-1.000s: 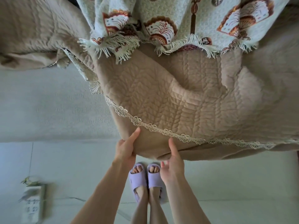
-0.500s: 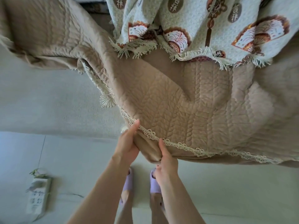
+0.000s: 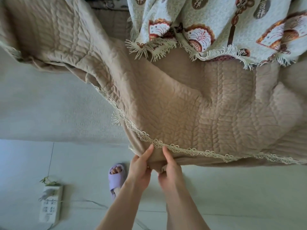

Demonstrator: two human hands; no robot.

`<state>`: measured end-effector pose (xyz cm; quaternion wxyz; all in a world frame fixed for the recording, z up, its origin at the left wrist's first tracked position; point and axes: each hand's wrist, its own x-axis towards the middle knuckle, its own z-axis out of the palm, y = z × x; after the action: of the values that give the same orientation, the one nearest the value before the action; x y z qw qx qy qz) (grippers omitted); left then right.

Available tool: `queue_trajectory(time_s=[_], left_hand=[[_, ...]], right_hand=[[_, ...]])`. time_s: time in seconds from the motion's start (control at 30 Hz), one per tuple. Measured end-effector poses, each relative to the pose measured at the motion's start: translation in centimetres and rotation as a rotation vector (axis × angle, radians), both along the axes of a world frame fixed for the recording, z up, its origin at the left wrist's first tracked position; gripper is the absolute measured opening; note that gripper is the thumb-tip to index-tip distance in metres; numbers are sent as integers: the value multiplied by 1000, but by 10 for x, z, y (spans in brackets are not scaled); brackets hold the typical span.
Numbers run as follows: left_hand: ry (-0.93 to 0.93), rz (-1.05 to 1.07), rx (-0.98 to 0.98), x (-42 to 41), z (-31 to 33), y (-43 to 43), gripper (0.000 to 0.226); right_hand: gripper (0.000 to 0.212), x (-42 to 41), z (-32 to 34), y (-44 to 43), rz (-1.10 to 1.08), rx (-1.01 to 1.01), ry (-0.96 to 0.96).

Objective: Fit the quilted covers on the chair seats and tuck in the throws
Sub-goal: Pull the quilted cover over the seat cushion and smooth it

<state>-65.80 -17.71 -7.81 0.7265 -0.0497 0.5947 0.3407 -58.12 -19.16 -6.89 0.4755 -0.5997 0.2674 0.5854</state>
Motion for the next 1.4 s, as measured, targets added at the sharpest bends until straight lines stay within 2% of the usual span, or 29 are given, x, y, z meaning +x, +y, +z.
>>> queue_trajectory(time_s=[0.07,0.2,0.27,0.3,0.33,0.4,0.47,0.57,0.7,0.87,1.03,1.1,1.2,1.27,1.33,1.4], left_hand=[[-3,-21,36,-14,-3,16,52],[-2,-43,89,-45,-6,67,48],[73,-54,51,-57,-6,84,38],[89,-67,43,-57,-3,87,38],[100,-85,41,-61,-1,87,38],[108,-117,34,-67,2,78,36],[109,-134,12,-77,6,66,32],[41,-145,-9,-87,10,52,28],[-7,-137,18,-98,10,68,40],[-9,-87,109,-116,11,110,45],[91,-120,56,-133,8,98,31],[93,-126,24,-141,4,81,33],[36,-125,-2,-151,3,62,46],[10,-132,45,-156,3,63,46],[-1,-113,111,-163,3,78,48],[-16,-56,120,-175,4,100,59]], right_hand=[[12,-2,-3,4,-26,-30,-65],[9,-7,-8,4,-30,-134,-154],[15,-17,-11,4,-18,-166,-116],[9,-21,-10,4,-14,-147,-71],[15,-30,-6,7,-1,-111,-16],[47,-51,-5,14,35,-20,77],[57,-76,-5,25,46,40,109],[66,-93,-6,37,-22,44,35],[55,-98,-4,44,-102,29,-61],[24,-102,-3,47,-141,-45,-127],[35,-123,-2,55,-136,-30,-65],[35,-135,3,56,-77,10,-5],[20,-147,10,52,-72,8,1],[8,-145,11,47,-35,-25,-60],[5,-140,4,40,-5,-54,-28],[3,-138,0,39,-17,-81,-10]])
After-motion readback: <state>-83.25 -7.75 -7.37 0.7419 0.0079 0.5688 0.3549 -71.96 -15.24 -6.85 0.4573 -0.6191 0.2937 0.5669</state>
